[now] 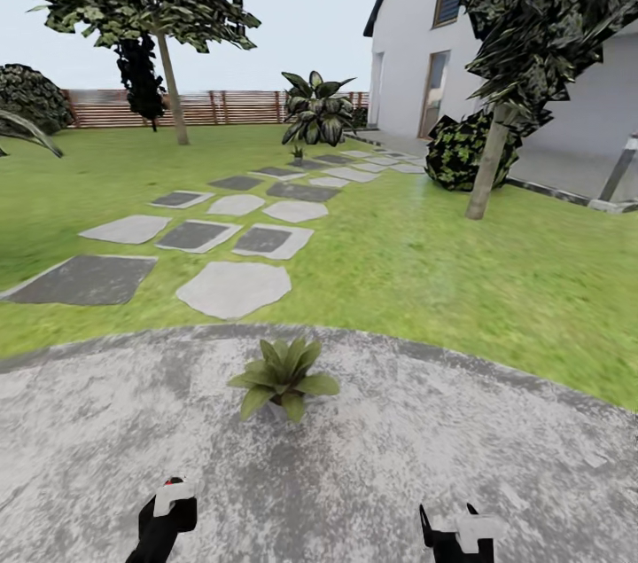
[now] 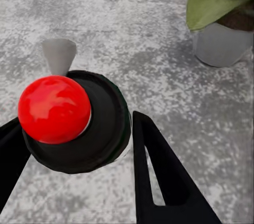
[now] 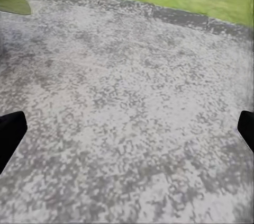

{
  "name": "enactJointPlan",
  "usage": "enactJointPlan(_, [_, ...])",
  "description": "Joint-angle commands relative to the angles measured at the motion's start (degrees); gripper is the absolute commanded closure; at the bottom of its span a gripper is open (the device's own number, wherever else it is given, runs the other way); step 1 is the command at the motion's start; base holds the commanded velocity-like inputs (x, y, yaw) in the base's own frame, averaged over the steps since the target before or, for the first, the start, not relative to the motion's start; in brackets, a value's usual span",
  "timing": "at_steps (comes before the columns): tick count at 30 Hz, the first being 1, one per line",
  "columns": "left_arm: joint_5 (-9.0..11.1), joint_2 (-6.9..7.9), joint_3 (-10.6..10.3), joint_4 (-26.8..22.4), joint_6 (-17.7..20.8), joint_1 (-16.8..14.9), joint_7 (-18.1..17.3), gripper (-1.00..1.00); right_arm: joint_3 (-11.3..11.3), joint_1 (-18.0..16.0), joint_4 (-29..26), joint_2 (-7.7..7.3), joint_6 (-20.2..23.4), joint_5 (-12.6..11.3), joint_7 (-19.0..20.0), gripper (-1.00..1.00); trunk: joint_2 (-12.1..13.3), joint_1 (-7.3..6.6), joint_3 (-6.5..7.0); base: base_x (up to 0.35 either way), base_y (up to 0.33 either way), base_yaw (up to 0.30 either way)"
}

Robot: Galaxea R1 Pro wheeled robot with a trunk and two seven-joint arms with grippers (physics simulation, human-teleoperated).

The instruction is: Pick up the pesticide atomizer in the garden and spray insectifuge to fully cover both potted plants in the garden.

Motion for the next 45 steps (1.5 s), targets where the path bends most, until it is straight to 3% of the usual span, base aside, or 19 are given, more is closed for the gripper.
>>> enactJointPlan(1, [0.6, 0.02, -0.1, 0.0, -0.2, 0.0, -0.1, 1.0, -0.1, 0.0, 0.1, 0.0, -0.1, 0.3, -0.3, -1.0, 0.0, 0.02, -0.05, 0.305, 0.0, -0.246])
enactJointPlan(23, [0.2, 0.36, -0.2, -0.4, -0.3, 0.1, -0.6, 1.0, 0.1, 0.0, 0.0, 0.07, -0.1, 0.3, -0.2, -1.0, 0.0, 0.02, -0.05, 0.255, 0.0, -0.03])
enactJointPlan(28, [-0.2, 1.89, -0.7, -0.8, -0.1, 0.0, -1.6, 1.0, 0.1, 0.0, -0.4, 0.07, -0.1, 1.7, 0.0, -1.0, 0.0, 0.02, -0.05, 0.016, 0.0, 0.0])
enactJointPlan(33, [-2.1, 4.27, -0.8, -0.8, 0.2, -0.2, -7.8, 1.0, 1.5, 0.0, -2.3, -0.06, 0.1, 8.8, 0.0, -1.0, 0.0, 0.02, -0.05, 0.003, 0.0, 0.0])
enactJointPlan(36, [-2.9, 7.14, -0.8, -0.8, 0.4, -0.6, -14.5, 1.0, 2.1, 0.0, -4.6, -0.08, 0.5, 15.3, 0.0, -1.0, 0.0, 0.02, -0.05, 0.0, 0.0, 0.0])
enactJointPlan(37, [-2.9, 7.6, -0.8, -0.8, 0.5, -0.6, -15.7, 1.0, 2.1, 0.0, -4.9, -0.05, 0.8, 16.3, 0.1, -1.0, 0.0, 0.02, -0.05, 0.0, 0.0, 0.0])
enactJointPlan(39, [-3.2, 9.12, -0.8, -0.8, 0.6, -0.7, -20.0, 1.0, 2.2, -0.3, -6.2, 0.11, 3.4, 20.2, 1.5, -1.0, 0.0, 0.02, -0.05, 0.0, 0.0, 0.0])
enactJointPlan(40, [-3.3, 9.46, -0.8, -0.8, 0.6, -0.8, -21.1, 1.0, 2.3, -0.4, -6.6, 0.19, 4.5, 21.0, 2.4, -1.0, 0.0, 0.02, -0.05, 0.0, 0.0, 0.0])
enactJointPlan(41, [-4.6, 10.74, -0.8, -0.8, 0.7, -0.9, -25.2, 1.0, 2.4, -1.1, -8.7, 0.59, 9.7, 23.1, 8.3, -1.0, 0.0, 0.02, -0.05, 0.0, 0.0, 0.0])
enactJointPlan(42, [-5.7, 11.2, -0.8, -0.8, 0.8, -1.0, -27.0, 1.0, 2.4, -1.5, -10.0, 0.77, 12.1, 23.6, 11.9, -1.0, 0.0, 0.02, -0.05, 0.0, 0.0, 0.0])
enactJointPlan(43, [-8.9, 11.71, -0.8, -0.7, 1.8, -1.0, -30.2, 1.0, 2.4, -2.2, -13.3, 1.03, 16.3, 24.1, 19.3, -1.0, 0.0, 0.02, -0.05, 0.0, 0.0, 0.0])
enactJointPlan(45, [-12.6, 11.92, -0.7, -0.8, 4.3, -1.0, -32.5, 1.0, 2.4, -2.4, -17.0, 1.14, 19.5, 24.3, 25.3, -1.0, 0.0, 0.02, -0.05, 0.0, 0.0, 0.0])
